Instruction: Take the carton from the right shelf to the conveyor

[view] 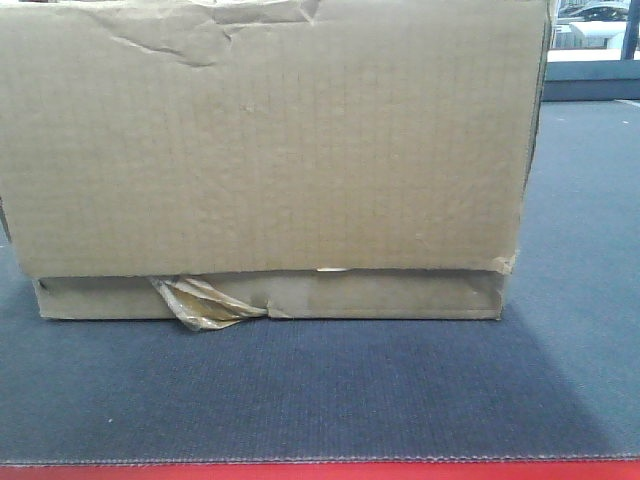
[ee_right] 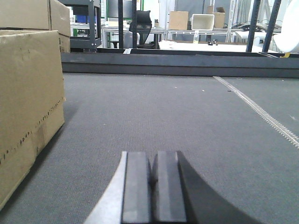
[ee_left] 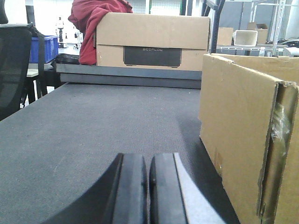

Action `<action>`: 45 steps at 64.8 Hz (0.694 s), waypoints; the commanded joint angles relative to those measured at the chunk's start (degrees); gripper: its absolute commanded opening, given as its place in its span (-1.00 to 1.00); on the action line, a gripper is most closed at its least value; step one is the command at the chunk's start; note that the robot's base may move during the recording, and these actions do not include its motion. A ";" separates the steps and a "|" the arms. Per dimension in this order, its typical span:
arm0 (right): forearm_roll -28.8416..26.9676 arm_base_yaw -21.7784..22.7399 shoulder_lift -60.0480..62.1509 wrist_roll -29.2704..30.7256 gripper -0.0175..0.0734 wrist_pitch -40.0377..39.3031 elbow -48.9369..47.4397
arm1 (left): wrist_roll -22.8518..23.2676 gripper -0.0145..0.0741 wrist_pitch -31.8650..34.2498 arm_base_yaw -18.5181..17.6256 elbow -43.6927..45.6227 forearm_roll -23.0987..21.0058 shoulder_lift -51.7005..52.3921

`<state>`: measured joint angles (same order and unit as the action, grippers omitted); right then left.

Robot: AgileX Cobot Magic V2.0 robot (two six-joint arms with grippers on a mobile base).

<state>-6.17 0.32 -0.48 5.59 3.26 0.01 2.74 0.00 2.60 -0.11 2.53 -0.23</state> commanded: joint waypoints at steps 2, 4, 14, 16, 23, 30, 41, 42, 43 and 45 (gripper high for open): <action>-0.23 0.30 0.48 0.32 -0.79 -1.57 -0.01 | -0.22 -0.63 0.82 0.13 0.11 -0.27 0.23; -0.23 0.30 0.48 0.32 -0.79 -1.57 -0.01 | -0.22 -0.63 0.82 0.13 0.11 -0.27 0.23; -0.23 0.30 0.48 0.32 -0.79 -1.57 -0.01 | -0.22 -0.63 0.82 0.13 0.11 -0.27 0.23; -0.23 0.30 0.48 0.32 -0.79 -1.57 -0.01 | -0.22 -0.63 0.82 0.13 0.11 -0.27 0.23; -0.23 0.30 0.48 0.32 -0.79 -1.57 -0.01 | -0.22 -0.63 0.82 0.13 0.11 -0.27 0.23; -0.23 0.30 0.48 0.32 -0.79 -1.57 -0.01 | -0.22 -0.63 0.82 0.13 0.11 -0.27 0.23; -0.23 0.30 0.48 0.32 -0.79 -1.57 -0.01 | -0.22 -0.63 0.82 0.13 0.11 -0.27 0.23; -0.23 0.30 0.48 0.32 -0.79 -1.57 -0.01 | -0.22 -0.63 0.82 0.13 0.11 -0.27 0.23; -0.23 0.30 0.48 0.32 -0.79 -1.57 -0.01 | -0.22 -0.63 0.82 0.13 0.11 -0.27 0.23; -0.23 0.30 0.48 0.32 -0.79 -1.57 -0.01 | -0.22 -0.63 0.82 0.13 0.11 -0.27 0.23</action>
<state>-6.17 0.32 -0.48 5.59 3.26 0.01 2.74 0.00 2.60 -0.11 2.53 -0.23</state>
